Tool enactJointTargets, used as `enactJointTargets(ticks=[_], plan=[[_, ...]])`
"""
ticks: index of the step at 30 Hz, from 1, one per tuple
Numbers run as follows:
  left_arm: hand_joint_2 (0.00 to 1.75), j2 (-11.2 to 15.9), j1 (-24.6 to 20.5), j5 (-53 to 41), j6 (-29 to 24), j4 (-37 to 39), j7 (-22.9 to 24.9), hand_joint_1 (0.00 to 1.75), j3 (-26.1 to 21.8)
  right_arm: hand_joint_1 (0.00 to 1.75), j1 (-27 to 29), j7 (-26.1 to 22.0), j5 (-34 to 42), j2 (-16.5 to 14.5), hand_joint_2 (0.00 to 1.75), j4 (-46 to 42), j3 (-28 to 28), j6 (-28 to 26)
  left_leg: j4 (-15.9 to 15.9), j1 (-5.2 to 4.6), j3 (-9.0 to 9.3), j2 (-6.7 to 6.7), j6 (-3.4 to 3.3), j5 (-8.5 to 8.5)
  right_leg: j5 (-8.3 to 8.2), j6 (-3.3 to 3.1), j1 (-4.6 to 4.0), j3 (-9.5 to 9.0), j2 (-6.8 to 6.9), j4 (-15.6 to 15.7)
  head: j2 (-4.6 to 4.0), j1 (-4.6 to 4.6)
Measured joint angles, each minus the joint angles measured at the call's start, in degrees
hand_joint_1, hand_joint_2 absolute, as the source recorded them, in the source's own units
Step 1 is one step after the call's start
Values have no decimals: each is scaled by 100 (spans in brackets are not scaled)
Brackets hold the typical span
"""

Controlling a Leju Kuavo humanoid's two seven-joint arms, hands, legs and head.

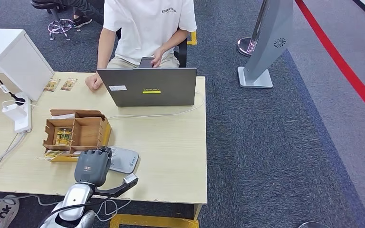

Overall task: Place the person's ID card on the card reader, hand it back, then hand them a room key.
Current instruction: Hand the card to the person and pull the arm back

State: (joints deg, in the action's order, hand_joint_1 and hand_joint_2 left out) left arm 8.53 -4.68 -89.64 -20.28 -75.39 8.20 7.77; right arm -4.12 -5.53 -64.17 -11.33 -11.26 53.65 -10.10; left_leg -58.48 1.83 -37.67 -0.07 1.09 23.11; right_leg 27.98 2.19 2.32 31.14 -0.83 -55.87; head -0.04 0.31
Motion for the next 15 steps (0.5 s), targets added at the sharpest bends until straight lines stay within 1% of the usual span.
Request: enactJointTargets(ticks=[3,6,9,15], plan=[[175,-14,18,-22,67,143,55,175,1,0,-1,8,-30,1,0,0,-25,-17,0,0,0,0,0,0,0,0,0,0,0,0,0,0],[175,-46,-4,-27,291,314,233,175,64,0,-2,25,-54,1,0,2,-33,-24,0,-1,2,-3,0,0,1,0,1,-3,3,0,0,-1],[175,-76,-73,-28,526,414,308,175,163,0,-3,39,-51,1,0,2,-38,-16,0,-1,13,-6,0,1,4,-4,1,-17,8,0,0,0],[175,-105,-104,-21,661,426,230,175,233,0,1,39,-10,1,0,6,-39,-109,2,-1,41,-10,1,1,8,-9,0,-44,16,0,0,0]])
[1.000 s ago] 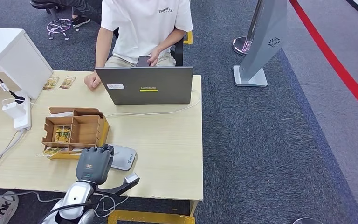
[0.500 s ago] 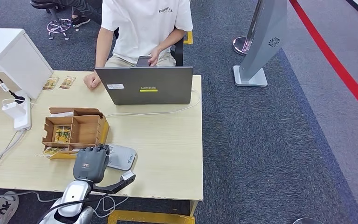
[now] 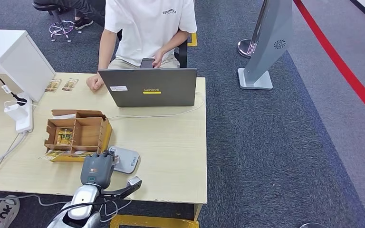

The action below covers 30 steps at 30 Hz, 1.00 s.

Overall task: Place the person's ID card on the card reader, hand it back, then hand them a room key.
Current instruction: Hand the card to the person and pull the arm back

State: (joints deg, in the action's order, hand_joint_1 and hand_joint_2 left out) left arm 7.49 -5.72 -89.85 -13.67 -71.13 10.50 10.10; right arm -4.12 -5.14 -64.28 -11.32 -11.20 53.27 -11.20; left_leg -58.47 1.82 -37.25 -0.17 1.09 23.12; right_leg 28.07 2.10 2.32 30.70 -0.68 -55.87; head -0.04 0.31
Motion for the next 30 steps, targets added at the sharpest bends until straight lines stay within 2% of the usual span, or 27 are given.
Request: enactJointTargets(ticks=[9,15,19,25,30], plan=[[175,-21,50,74,-84,-267,-276,175,0,0,7,-34,0,0,0,11,1,-2,0,0,8,-4,0,0,1,-1,0,-10,3,0,0,0],[175,-25,128,127,-508,-530,-376,175,0,0,14,-50,-45,-6,0,13,2,-13,0,0,6,-5,0,0,2,-2,0,-6,3,0,0,0],[175,-6,88,103,-1196,-829,-489,175,-1,0,14,-50,-130,-13,0,14,-10,-16,0,1,4,-5,1,1,2,-3,0,-1,3,0,0,1],[175,193,-492,7,-2216,-1227,-770,175,-85,0,11,-48,-370,-13,0,16,-120,46,0,2,3,-8,2,-1,2,-4,-3,-3,7,-5,0,-1],[175,543,-1136,9,-2432,-1230,-991,175,-203,0,4,-42,-510,-13,0,16,-245,114,0,3,4,-8,4,-5,1,-5,-3,-1,7,-9,0,-2]])
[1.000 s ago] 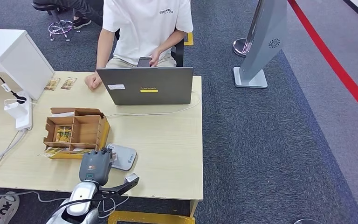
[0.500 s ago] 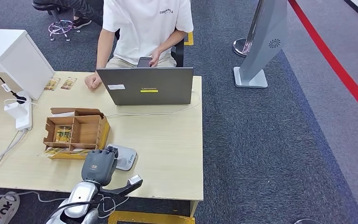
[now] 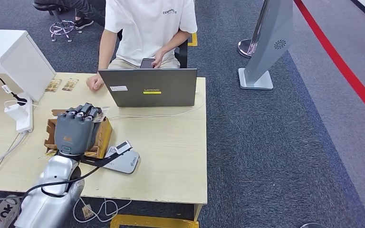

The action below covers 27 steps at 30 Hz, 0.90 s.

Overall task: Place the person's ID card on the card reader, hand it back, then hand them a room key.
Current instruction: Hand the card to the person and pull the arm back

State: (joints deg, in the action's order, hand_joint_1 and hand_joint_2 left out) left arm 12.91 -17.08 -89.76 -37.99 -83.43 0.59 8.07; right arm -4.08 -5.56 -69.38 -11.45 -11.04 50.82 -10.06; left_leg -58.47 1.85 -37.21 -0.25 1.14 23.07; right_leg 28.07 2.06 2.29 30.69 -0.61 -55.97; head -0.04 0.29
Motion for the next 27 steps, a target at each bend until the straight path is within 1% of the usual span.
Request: enactJointTargets(ticks=[5,8,10,13,18,21,27], plan=[[175,283,-686,-2,265,115,150,175,11,0,-38,13,-60,0,0,0,-89,49,0,-1,0,3,1,0,-1,0,1,2,-3,0,0,1],[175,445,-1039,-8,487,258,461,175,142,0,-58,22,-88,0,0,0,-117,85,-2,0,-1,3,1,-1,-1,0,2,9,-3,0,0,2],[175,578,-1387,-10,756,477,731,175,384,0,-71,44,-115,0,0,0,-139,98,-3,0,-3,2,1,-1,-1,0,2,12,-2,0,0,5],[175,694,-2010,-11,1075,962,937,175,828,0,-101,71,-140,0,0,0,-176,110,-3,0,-4,2,1,-4,-3,-1,1,9,-3,-1,0,10],[175,714,-2744,-11,1180,1665,1174,175,1409,0,-129,78,-141,0,0,0,-217,166,-3,-2,-5,6,3,-6,-8,-2,3,6,-12,-2,0,9],[175,716,-2996,-11,1195,1928,1223,175,1640,0,-136,91,-141,0,0,0,-222,172,-3,-2,-5,5,3,-6,-8,-2,3,1,-12,-2,0,8],[175,705,-3200,-11,1213,2186,1226,175,1814,0,-143,96,-141,0,0,0,-223,169,-2,-2,-5,6,3,-6,-7,-2,3,3,-15,-2,0,9]])
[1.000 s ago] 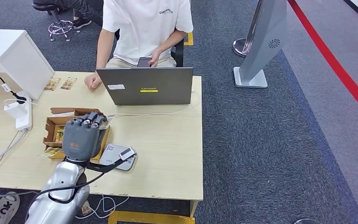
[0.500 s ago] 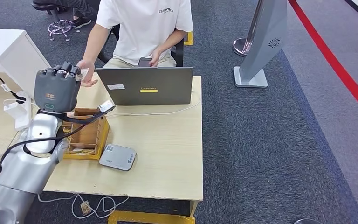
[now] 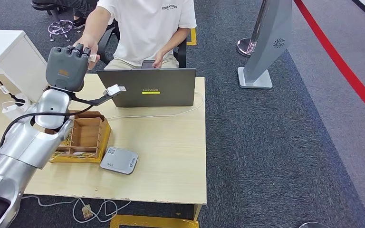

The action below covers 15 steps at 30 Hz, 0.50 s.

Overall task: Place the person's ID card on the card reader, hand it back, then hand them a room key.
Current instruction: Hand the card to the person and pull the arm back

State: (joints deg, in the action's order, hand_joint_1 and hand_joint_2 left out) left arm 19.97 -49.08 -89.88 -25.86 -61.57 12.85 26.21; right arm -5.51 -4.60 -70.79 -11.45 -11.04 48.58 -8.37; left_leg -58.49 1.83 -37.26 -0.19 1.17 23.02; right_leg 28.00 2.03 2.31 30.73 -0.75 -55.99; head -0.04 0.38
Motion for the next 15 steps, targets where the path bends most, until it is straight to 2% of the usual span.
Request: enactJointTargets(ticks=[6,10,15], plan=[[175,-3,-50,0,11,100,1,175,72,0,-4,34,5,0,0,0,-1,-2,0,0,-2,2,0,0,0,0,1,14,-1,0,0,-1],[175,-9,-85,0,81,107,0,0,119,0,-6,51,8,0,0,0,1,-5,0,-1,-7,1,0,0,0,0,2,14,-1,0,0,-1],[175,-94,-96,0,161,128,-3,0,142,0,-9,49,38,0,0,0,0,-40,0,-3,-13,0,0,0,0,0,4,12,0,0,0,-1]])
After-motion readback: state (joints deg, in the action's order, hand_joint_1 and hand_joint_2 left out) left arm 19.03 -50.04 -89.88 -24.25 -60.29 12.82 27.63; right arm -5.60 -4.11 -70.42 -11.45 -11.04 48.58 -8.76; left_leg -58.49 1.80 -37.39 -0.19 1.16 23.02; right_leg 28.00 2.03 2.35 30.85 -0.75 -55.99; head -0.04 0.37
